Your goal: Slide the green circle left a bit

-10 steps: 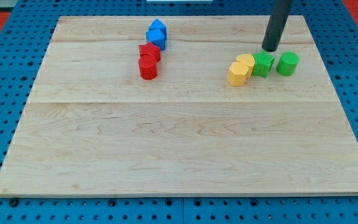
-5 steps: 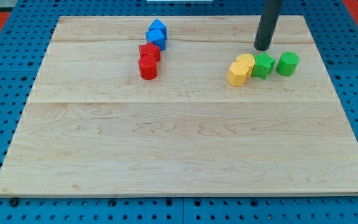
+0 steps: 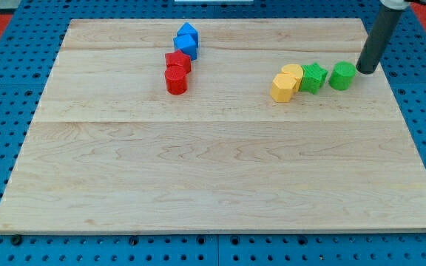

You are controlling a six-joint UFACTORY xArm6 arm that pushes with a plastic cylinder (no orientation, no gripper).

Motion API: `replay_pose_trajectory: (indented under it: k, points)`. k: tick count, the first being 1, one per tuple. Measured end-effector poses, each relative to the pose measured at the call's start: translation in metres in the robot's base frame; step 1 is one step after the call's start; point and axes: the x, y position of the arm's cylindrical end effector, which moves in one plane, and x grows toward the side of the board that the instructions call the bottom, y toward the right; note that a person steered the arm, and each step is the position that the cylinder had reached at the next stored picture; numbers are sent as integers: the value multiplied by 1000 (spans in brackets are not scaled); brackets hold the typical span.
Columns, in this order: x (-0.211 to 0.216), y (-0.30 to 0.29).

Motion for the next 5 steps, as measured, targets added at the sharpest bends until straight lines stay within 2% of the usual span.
replay_pose_trajectory:
  k: [3,5]
  points:
    - [4,-25]
    - [68,-19]
